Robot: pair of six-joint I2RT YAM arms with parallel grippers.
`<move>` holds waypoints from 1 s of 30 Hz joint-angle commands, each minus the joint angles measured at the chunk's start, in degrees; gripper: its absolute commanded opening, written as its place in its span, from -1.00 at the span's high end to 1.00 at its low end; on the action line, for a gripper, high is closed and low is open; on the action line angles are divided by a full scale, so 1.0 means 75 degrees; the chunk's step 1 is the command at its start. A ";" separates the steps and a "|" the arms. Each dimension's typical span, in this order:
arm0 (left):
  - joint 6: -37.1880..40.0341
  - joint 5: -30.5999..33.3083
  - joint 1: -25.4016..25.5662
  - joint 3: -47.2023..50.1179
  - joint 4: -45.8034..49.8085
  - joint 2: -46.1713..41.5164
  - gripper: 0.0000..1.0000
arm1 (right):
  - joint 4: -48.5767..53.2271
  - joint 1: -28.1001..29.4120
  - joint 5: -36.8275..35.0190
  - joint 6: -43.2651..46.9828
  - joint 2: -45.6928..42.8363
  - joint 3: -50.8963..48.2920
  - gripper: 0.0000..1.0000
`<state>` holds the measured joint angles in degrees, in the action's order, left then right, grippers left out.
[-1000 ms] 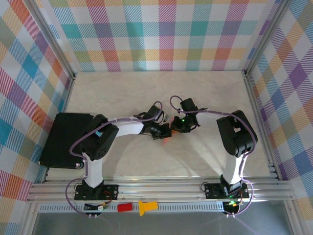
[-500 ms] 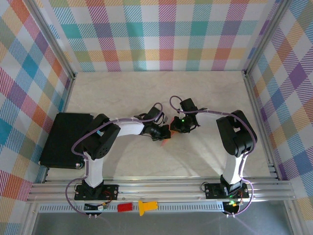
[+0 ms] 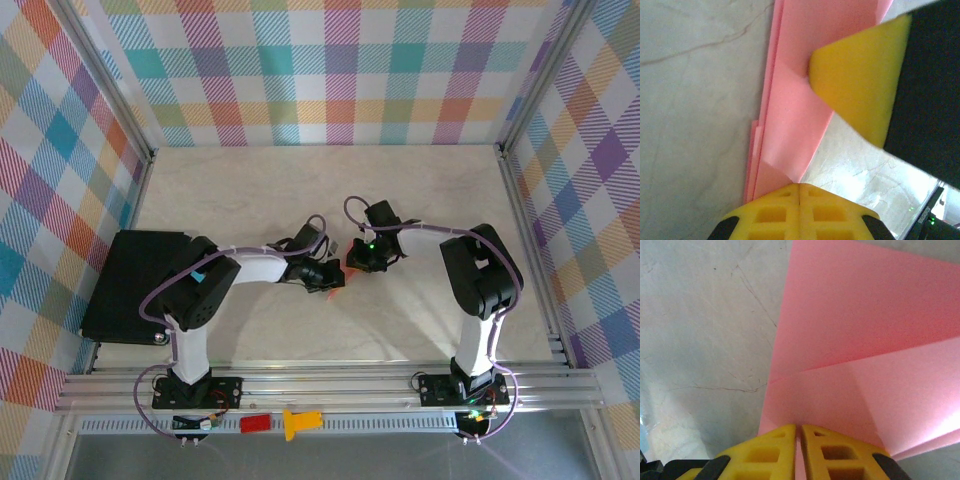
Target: Fold a paper plane with a square sheet of paper (pick it up from the middle)
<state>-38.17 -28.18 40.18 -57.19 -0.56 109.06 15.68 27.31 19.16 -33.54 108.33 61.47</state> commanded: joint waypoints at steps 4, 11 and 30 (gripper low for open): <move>-0.0080 -0.0382 -0.0049 0.0801 0.1097 -0.0119 1.00 | 0.0930 -0.0032 -0.1124 0.0226 0.0740 -0.0227 0.74; 0.0294 -0.0329 -0.0049 0.1262 0.1604 -0.0591 1.00 | 0.0991 -0.0032 -0.1093 0.0244 0.0737 -0.0181 0.74; 0.0416 0.0106 -0.0061 0.1005 0.0181 -0.2100 1.00 | -0.0840 0.0153 0.1124 -0.0514 -0.0519 -0.1060 0.70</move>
<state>-32.05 -26.17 39.92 -48.07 6.87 89.80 10.07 27.92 24.93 -35.59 105.30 55.33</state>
